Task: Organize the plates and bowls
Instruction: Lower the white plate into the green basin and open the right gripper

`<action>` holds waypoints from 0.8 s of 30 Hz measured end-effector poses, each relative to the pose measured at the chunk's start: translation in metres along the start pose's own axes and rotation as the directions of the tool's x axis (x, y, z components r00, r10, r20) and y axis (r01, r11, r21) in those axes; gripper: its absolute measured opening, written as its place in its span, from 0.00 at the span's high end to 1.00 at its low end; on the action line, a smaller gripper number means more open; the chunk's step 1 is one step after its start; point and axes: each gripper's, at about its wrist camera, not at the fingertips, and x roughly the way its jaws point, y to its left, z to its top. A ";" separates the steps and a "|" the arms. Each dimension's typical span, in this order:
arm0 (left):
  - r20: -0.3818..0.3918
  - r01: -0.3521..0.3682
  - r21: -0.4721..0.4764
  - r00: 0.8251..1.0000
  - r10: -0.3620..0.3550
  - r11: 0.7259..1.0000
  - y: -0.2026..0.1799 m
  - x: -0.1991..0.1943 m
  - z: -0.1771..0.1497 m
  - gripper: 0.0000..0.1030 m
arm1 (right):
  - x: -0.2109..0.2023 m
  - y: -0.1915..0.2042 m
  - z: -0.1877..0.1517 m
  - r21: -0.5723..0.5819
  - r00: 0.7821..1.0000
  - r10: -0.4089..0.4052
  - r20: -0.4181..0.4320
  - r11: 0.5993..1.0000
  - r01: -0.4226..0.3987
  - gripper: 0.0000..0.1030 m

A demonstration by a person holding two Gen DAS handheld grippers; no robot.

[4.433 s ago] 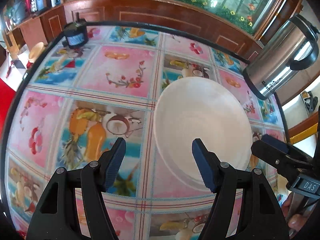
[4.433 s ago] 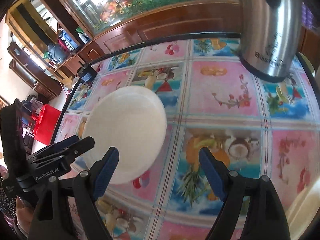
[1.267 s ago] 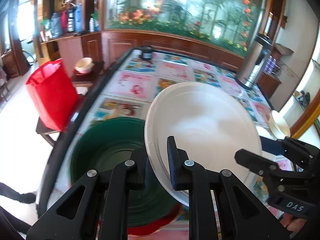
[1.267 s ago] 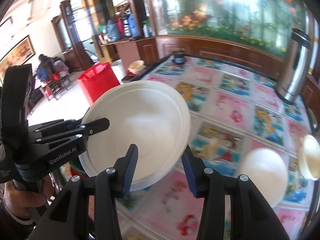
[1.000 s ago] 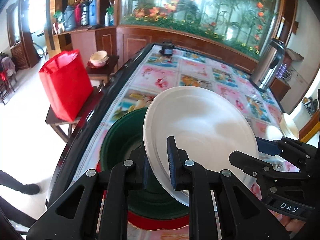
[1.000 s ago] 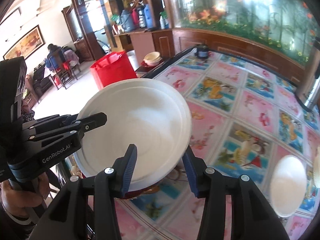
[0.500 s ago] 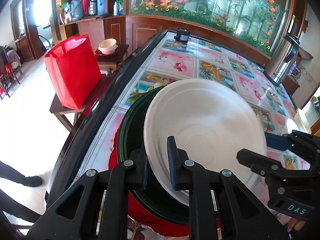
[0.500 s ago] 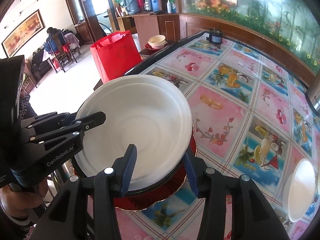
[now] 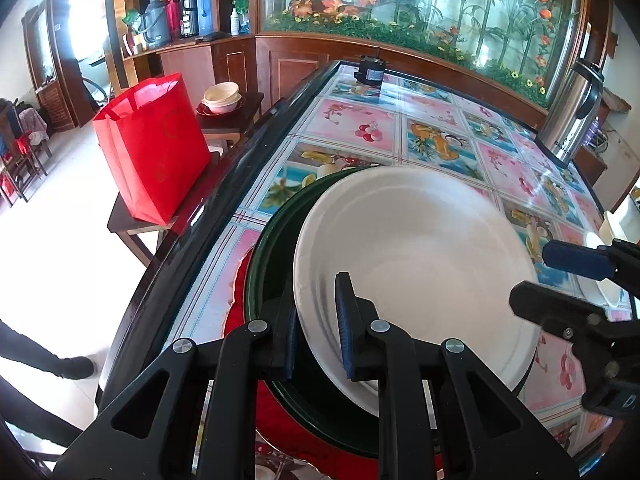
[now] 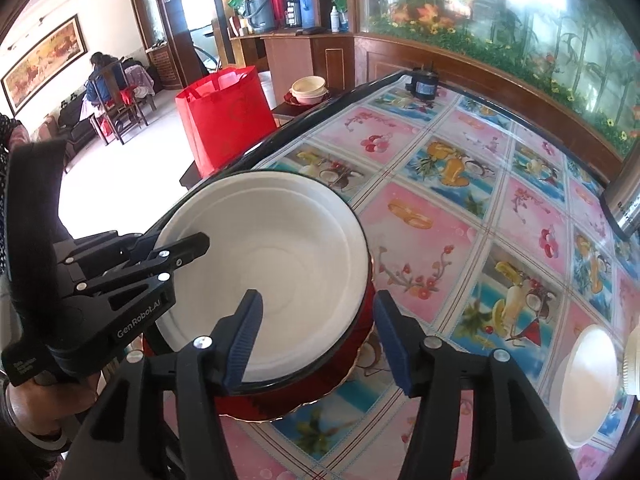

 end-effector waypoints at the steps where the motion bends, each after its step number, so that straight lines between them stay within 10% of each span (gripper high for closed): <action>1: -0.001 -0.002 0.000 1.000 0.002 1.000 0.000 0.000 0.000 0.85 | -0.001 -0.002 0.000 0.006 1.000 0.004 0.005 1.000 -0.004 0.43; 6: 0.002 0.004 -0.020 1.000 -0.004 1.000 0.001 0.000 0.001 0.78 | -0.002 -0.007 -0.003 0.031 1.000 0.026 0.007 0.999 -0.026 0.43; 13: 0.050 -0.001 -0.005 0.999 0.001 1.000 -0.010 -0.013 0.002 0.34 | -0.008 -0.012 -0.010 0.074 0.998 0.038 0.045 0.996 -0.041 0.32; 24: 0.137 -0.008 0.006 0.991 0.007 1.000 -0.020 -0.041 0.008 0.33 | -0.015 -0.016 -0.018 0.096 0.997 0.030 0.075 0.995 -0.037 0.25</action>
